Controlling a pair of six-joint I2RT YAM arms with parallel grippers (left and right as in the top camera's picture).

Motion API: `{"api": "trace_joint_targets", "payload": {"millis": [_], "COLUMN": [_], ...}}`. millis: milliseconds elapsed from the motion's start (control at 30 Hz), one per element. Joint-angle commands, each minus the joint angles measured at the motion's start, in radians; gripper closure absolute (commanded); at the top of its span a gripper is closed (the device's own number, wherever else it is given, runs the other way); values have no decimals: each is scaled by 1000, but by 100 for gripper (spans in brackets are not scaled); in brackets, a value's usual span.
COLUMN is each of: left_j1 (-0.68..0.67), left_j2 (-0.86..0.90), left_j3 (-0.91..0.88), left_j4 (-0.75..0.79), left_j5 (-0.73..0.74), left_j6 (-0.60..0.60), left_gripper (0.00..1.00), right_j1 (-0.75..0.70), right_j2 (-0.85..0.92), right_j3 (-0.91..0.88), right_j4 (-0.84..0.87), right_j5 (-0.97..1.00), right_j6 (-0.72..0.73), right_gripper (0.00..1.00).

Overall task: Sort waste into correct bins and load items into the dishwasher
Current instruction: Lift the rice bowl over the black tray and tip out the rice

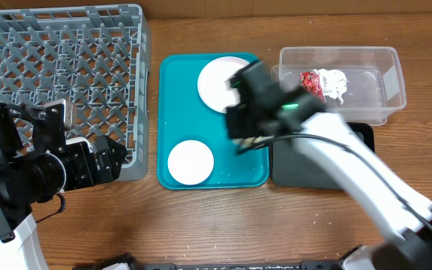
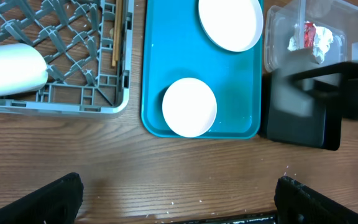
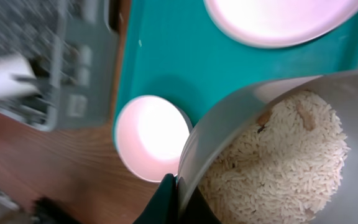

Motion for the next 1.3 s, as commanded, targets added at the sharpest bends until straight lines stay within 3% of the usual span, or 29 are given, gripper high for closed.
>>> {"api": "trace_joint_targets", "payload": {"millis": [0,233,567,733,900,1267], "left_j1": [-6,-6,-6,-6,-6,-6], "left_j2": [1,1,1,1,1,1], "left_j3": [5,5,5,5,5,5], "left_j4": [-2,-2,-2,-2,-2,-2], "left_j5": [18,18,18,18,18,18], "left_j6": [19,19,19,19,19,19], "left_gripper": [0,0,0,0,0,0], "right_j1": [-111,-351,-703,-824,-896,-900], "right_j2": [-25,-25,-25,-25,-25,-25], "right_j3": [11,-80,-422,-570,-603,-600], "right_j4": [-33,-36,44,171,231,175], "right_j5": [-138,-499,-939,-1022,-1342,-1273], "right_j6": [-27,-241,-511,-541,-627,-608], "right_gripper": [96,96,96,96,96,96]}}
